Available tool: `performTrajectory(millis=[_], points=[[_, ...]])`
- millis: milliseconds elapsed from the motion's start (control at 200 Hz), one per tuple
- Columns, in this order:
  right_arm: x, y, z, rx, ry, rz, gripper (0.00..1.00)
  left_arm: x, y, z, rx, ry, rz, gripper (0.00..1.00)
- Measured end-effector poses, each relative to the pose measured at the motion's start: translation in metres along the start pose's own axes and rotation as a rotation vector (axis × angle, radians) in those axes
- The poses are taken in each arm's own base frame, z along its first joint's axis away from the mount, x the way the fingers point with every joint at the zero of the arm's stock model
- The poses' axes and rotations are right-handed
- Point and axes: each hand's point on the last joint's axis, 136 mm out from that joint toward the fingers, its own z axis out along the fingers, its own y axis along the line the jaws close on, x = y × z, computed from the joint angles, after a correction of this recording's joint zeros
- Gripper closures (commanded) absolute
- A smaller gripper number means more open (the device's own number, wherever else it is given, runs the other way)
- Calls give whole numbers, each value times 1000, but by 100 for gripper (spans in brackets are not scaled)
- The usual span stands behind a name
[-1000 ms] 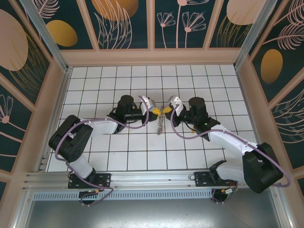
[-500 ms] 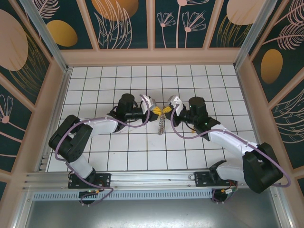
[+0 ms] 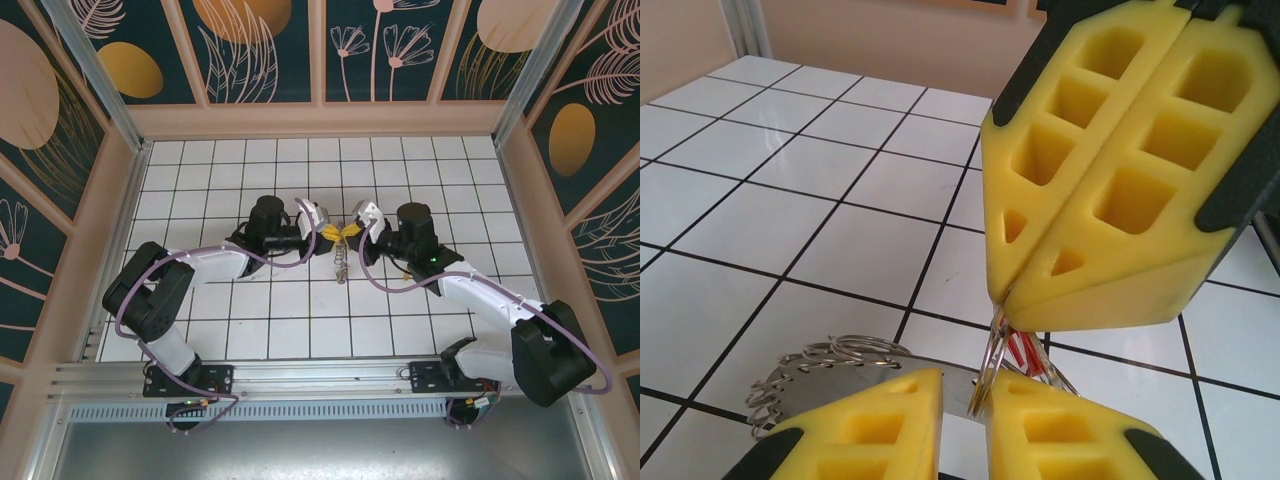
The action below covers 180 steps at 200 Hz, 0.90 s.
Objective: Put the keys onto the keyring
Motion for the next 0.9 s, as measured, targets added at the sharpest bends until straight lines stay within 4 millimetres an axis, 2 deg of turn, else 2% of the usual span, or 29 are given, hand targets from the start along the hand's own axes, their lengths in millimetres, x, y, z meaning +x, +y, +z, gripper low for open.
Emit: performTrajectory(millis=[295, 851, 901], points=[[-2, -3, 0, 16, 1, -11, 100, -3, -2, 1, 20, 4, 16, 100], [2, -9, -2, 42, 12, 32, 100, -3, -1, 0, 6, -7, 3, 100], [1, -8, -1, 40, 12, 34, 100, -3, -1, 0, 6, -7, 3, 97]])
